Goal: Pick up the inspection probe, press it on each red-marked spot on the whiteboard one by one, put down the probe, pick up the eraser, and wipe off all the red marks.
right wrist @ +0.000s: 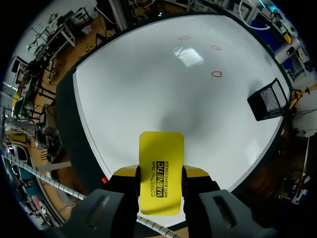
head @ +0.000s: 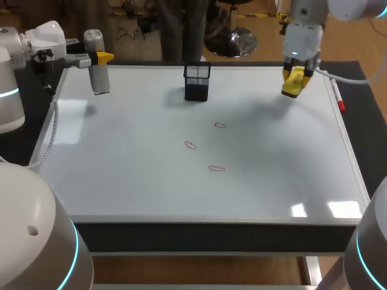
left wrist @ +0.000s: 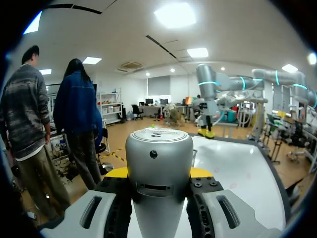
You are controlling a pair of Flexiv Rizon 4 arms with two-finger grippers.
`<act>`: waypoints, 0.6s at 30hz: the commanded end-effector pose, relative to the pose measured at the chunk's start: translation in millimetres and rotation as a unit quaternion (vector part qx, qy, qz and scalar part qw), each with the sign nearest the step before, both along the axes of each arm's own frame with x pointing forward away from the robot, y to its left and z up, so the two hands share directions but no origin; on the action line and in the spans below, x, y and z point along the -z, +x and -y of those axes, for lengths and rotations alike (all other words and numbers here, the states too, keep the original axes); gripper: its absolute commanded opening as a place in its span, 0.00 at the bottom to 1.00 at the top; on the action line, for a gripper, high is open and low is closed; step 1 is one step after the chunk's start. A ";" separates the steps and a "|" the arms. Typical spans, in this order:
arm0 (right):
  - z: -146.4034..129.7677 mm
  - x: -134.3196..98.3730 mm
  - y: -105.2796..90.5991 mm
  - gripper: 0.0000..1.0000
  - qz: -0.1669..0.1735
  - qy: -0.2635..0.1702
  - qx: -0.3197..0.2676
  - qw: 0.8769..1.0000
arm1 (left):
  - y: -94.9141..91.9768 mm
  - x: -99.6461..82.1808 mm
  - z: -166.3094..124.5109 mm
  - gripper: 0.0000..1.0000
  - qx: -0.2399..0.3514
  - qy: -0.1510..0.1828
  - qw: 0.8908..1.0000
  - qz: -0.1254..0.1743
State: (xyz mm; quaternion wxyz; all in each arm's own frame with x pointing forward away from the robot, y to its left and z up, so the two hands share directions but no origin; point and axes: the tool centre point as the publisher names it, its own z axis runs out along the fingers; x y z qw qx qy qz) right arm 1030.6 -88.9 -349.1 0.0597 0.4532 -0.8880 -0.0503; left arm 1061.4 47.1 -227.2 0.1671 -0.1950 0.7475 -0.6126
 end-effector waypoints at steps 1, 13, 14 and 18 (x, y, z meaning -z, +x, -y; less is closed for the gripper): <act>36.7 -4.7 -28.2 0.00 0.015 0.014 0.015 1.000 | -0.4 -0.7 0.4 0.00 -0.001 0.000 1.000 0.001; 60.5 -2.9 -47.9 0.00 0.008 0.016 0.044 0.999 | -0.4 -0.7 0.4 0.00 -0.001 0.000 1.000 0.001; 60.7 -4.0 -47.7 0.00 0.009 0.015 0.045 0.999 | -0.4 -0.7 0.4 0.00 -0.001 0.000 1.000 0.001; 61.1 -5.6 -47.3 0.00 0.010 0.015 0.048 0.999 | -0.4 -0.7 0.4 0.00 -0.001 0.000 1.000 0.001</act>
